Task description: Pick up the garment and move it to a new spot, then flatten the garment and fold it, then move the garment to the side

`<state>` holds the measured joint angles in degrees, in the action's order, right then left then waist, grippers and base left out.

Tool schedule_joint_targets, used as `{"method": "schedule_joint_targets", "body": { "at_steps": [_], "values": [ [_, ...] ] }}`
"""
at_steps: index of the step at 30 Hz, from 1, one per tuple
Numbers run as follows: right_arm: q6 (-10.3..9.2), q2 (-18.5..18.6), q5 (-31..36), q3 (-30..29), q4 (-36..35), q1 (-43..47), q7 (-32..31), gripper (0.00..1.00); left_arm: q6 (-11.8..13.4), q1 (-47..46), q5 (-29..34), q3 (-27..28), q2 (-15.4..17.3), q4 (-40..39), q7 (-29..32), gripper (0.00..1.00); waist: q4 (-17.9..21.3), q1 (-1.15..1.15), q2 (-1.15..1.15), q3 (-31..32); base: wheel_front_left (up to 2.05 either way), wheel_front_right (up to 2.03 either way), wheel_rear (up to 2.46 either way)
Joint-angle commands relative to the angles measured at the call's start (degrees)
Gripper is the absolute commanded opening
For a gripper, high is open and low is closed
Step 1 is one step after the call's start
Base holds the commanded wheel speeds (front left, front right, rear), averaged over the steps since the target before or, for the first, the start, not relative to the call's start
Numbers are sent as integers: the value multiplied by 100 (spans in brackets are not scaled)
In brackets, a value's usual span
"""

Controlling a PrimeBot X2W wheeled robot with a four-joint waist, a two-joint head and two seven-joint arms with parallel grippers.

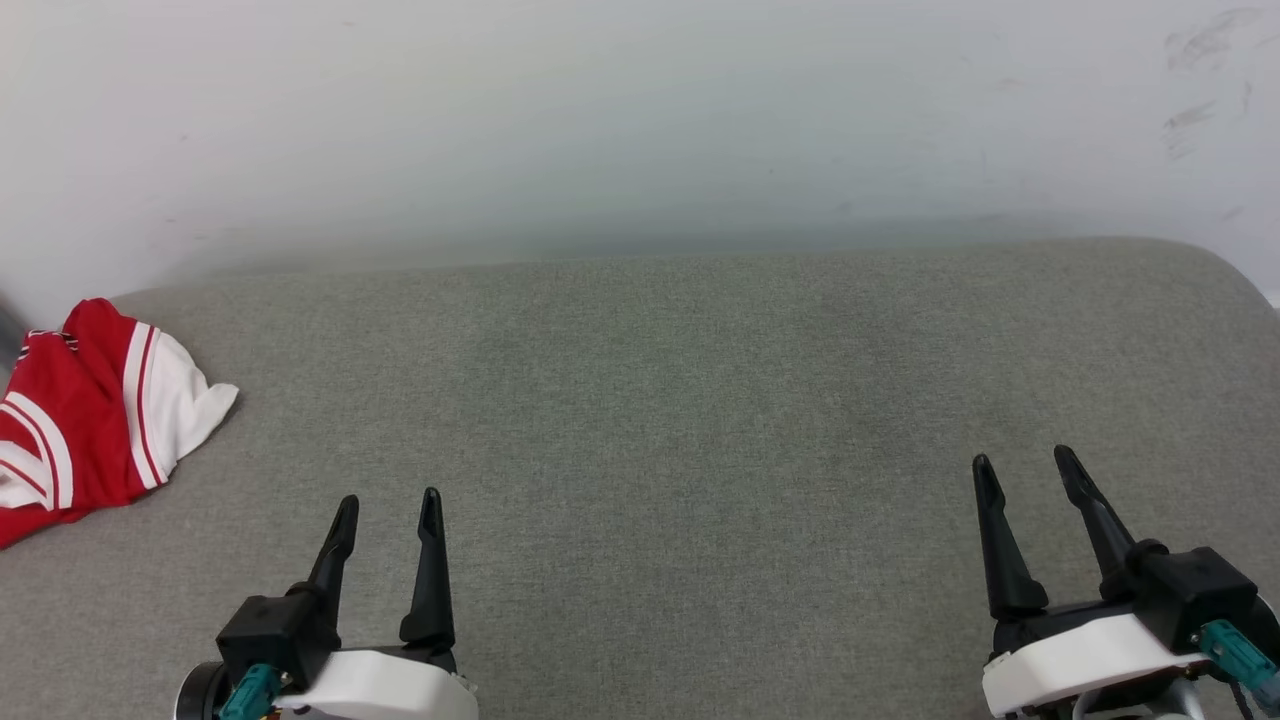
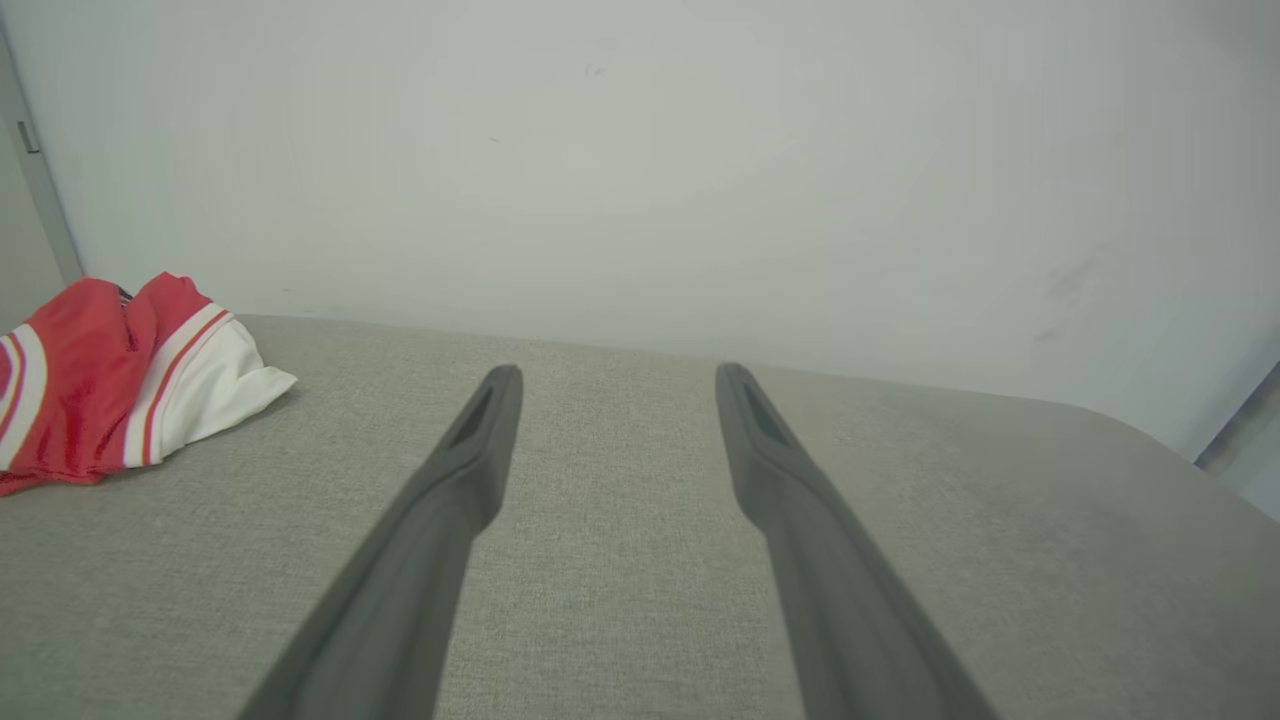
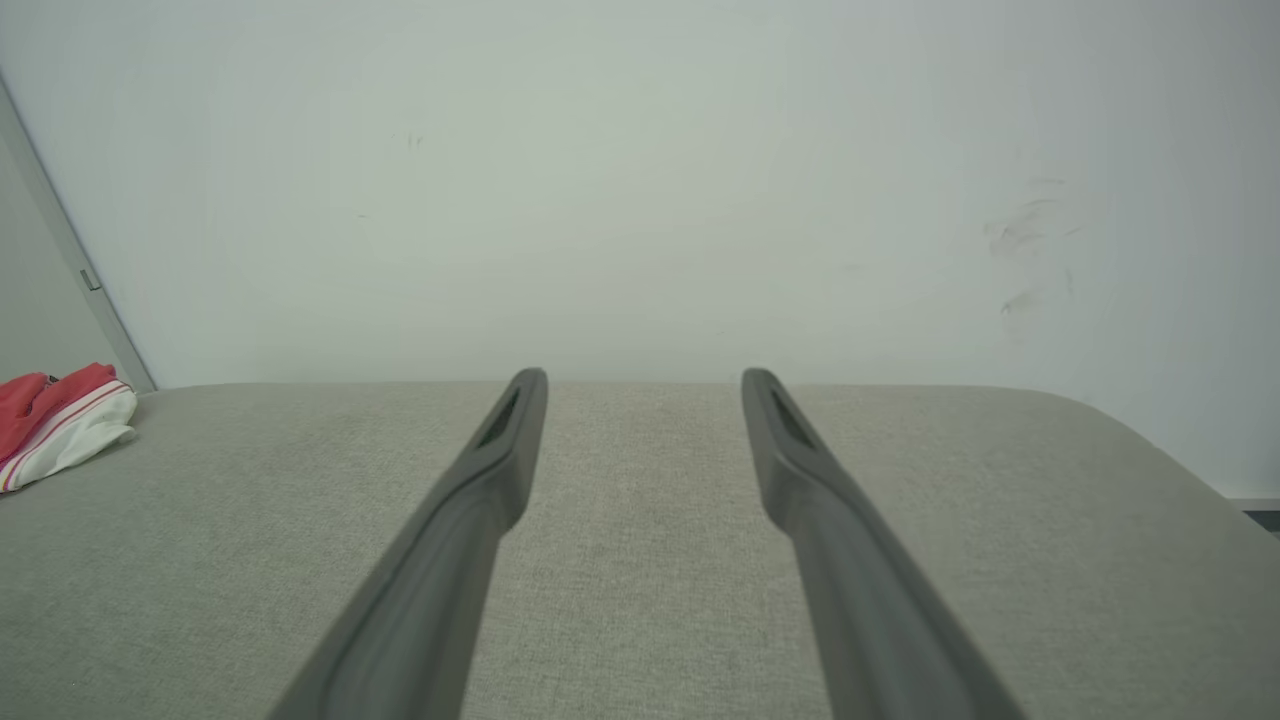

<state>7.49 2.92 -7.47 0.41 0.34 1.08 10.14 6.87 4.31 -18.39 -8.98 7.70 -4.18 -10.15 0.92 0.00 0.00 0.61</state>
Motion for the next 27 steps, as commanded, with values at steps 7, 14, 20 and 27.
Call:
{"method": "schedule_joint_targets", "body": {
  "at_steps": [7,14,20,27],
  "values": [
    [0,-4,566,22,-57,40,132,100,300,-23,463,-441,250,-5,-135,100,6,0,0,7,0,0,0],
    [0,-5,751,64,-48,82,222,100,339,48,400,-480,170,13,-224,100,9,0,0,28,0,0,0],
    [-1,-5,440,40,-9,124,293,100,-125,145,395,-115,-60,-34,-291,100,23,0,0,30,0,0,0],
    [-1,-6,196,57,82,127,370,100,-630,256,700,246,-300,55,-370,100,44,0,0,36,0,0,0]
  ]
}}
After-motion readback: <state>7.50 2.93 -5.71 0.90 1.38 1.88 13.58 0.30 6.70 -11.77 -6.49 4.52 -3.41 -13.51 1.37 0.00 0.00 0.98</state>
